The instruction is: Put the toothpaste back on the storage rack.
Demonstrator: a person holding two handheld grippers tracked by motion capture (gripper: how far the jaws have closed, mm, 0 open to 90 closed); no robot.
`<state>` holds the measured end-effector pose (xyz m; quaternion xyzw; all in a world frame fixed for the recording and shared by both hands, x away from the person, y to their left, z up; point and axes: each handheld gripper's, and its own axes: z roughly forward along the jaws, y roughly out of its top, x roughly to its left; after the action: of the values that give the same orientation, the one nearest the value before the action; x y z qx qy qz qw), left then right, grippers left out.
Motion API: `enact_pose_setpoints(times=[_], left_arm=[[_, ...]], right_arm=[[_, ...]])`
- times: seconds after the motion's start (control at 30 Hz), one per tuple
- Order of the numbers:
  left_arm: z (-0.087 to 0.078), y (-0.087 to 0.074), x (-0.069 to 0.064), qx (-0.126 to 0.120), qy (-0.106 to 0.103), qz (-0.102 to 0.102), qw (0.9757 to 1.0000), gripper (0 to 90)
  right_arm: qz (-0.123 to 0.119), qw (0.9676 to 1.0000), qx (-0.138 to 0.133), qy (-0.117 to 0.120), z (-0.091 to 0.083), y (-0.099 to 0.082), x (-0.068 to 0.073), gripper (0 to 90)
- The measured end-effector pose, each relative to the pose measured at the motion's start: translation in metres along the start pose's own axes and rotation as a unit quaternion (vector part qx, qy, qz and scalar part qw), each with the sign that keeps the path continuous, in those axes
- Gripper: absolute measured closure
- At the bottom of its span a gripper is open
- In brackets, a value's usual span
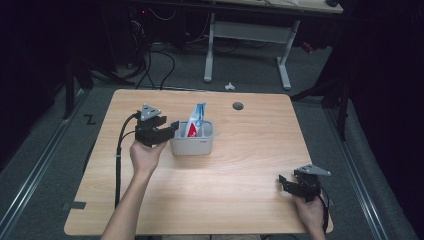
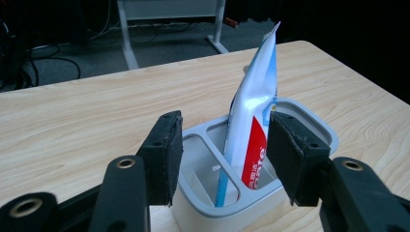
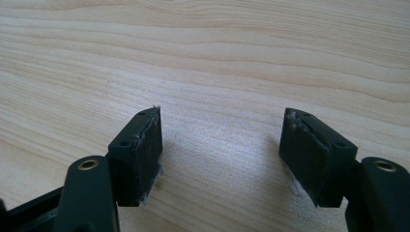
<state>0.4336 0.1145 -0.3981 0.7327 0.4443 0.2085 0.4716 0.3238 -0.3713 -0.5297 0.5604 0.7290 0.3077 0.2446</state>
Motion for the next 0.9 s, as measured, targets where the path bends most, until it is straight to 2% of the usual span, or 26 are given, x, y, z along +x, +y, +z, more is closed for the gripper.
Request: enact_pose_setpoints(times=[0.63,0.9], left_arm=[[-0.018,-0.010,0.015,-0.002,0.015,-0.011,0.9998,47.7],[-0.023,-0.014,0.019,-0.005,0.010,-0.022,0.9997,47.8]], right_arm=[[0.000,1.0000,0.000,0.000,0.000,0.000,0.000,31.9],[0.000,1.0000,0.000,0.000,0.000,0.000,0.000,32.0]])
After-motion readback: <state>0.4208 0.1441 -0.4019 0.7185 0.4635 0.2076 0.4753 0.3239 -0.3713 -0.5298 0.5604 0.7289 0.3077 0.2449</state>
